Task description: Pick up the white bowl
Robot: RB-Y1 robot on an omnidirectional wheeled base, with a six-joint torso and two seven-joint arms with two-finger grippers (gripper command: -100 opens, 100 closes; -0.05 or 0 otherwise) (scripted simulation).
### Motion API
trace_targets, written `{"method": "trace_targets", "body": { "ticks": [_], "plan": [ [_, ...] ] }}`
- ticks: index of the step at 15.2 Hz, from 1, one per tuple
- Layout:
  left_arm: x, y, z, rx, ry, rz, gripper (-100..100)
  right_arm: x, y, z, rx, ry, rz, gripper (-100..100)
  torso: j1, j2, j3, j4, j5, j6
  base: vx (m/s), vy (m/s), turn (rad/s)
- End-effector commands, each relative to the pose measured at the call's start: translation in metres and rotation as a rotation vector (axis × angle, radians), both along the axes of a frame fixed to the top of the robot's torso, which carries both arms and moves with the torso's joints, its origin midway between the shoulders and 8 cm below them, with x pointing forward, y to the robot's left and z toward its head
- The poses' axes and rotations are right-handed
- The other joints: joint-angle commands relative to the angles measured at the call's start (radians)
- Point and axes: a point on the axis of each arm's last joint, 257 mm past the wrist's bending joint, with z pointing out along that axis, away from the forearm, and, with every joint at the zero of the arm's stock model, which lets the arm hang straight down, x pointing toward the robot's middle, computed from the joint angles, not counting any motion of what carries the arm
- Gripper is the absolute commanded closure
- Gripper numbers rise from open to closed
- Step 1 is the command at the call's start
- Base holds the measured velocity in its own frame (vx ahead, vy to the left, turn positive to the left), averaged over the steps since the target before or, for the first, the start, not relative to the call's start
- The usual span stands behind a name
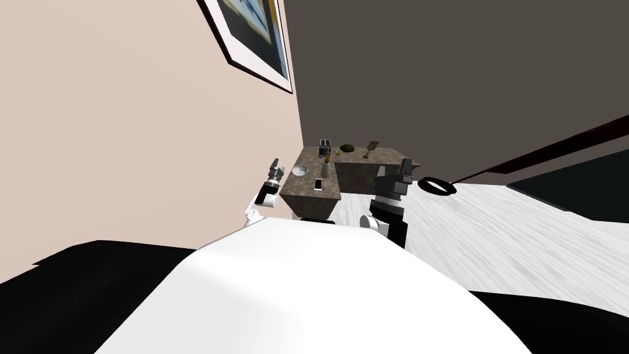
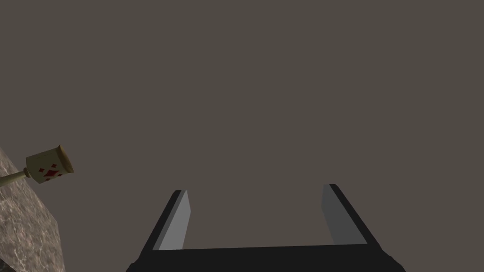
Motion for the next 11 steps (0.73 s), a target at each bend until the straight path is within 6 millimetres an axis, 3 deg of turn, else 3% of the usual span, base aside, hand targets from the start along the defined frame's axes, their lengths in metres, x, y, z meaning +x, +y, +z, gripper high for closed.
{"method": "trace_targets", "body": {
  "ticks": [1,4,8,9,11],
  "plan": [
    [0.017,0.001,-0.015,0.019,0.057,-0.001,-100,0.0,0.0,0.0,0.0,0.0,0.0,0,0.0,0.0,0.0,0.0,0.0,0.0,-0.017,-0.03,-0.022],
    [0.034,0.01,-0.04,0.03,0.138,0.012,-100,0.0,0.0,0.0,0.0,0.0,0.0,0,0.0,0.0,0.0,0.0,0.0,0.0,-0.016,-0.033,-0.023],
    [0.048,0.016,-0.057,0.04,0.206,0.023,-100,0.0,0.0,0.0,0.0,0.0,0.0,0,0.0,0.0,0.0,0.0,0.0,0.0,-0.011,-0.025,-0.017],
    [0.061,0.02,-0.062,0.051,0.238,0.027,-100,0.0,0.0,0.0,0.0,0.0,0.0,0,0.0,0.0,0.0,0.0,0.0,0.0,-0.012,-0.024,-0.02],
    [0.061,0.023,-0.072,0.05,0.264,0.034,-100,0.0,0.0,0.0,0.0,0.0,0.0,0,0.0,0.0,0.0,0.0,0.0,0.0,-0.011,-0.023,-0.015]
  ]
}}
